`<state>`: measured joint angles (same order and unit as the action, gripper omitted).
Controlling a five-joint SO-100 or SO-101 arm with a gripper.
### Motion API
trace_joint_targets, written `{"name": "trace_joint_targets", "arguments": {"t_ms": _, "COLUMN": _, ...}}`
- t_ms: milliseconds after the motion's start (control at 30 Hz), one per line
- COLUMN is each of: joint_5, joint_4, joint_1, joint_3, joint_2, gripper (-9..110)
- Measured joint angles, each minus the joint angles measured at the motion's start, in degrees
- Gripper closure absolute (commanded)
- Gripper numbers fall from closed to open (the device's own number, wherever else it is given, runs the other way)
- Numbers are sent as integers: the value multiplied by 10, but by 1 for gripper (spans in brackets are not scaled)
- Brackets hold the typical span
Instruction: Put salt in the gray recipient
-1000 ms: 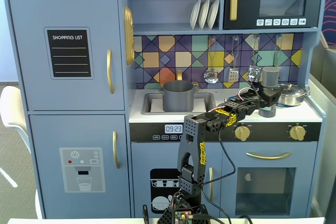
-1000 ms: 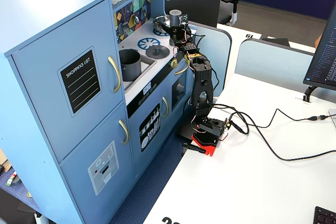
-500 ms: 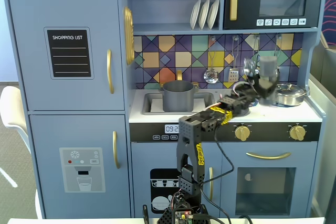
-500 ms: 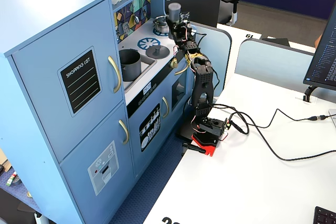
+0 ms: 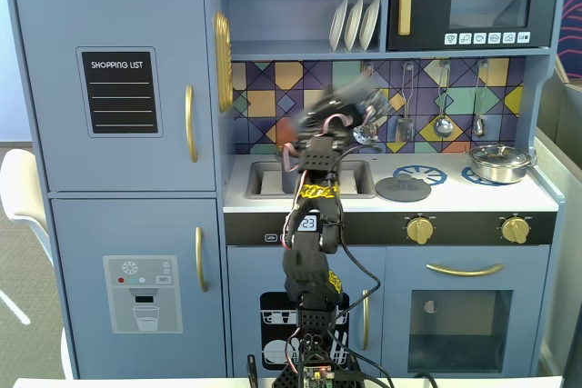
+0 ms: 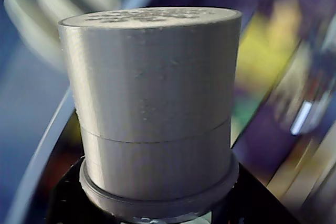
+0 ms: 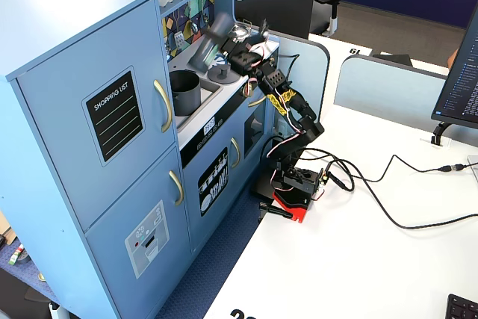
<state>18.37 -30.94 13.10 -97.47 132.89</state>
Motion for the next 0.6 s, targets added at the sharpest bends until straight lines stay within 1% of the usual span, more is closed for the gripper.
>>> {"name": "trace_joint_targets", "arguments": {"t_ms": 100, "joint_5": -136, "joint_4": -17, "joint_1": -84, "joint_3": -13, "joint_2": 9, "gripper": 101}}
{"name": "trace_joint_targets", "arguments": {"t_ms": 267, "joint_5": -325, "joint_4": -11, "joint_1": -163, "joint_3": -8, "joint_2": -11, "gripper": 101}}
{"name": "trace_joint_targets", "arguments": {"t_ms": 500, "joint_5": -610, "joint_4": -11, "joint_1": -190, "joint_3": 76, "joint_2": -108, "gripper": 101}}
{"name": "trace_joint_targets", "arguments": {"t_ms": 600, "joint_5": -702, "joint_4": -11, "joint_1": -188, "joint_3": 103, "joint_2": -144, "gripper": 101}}
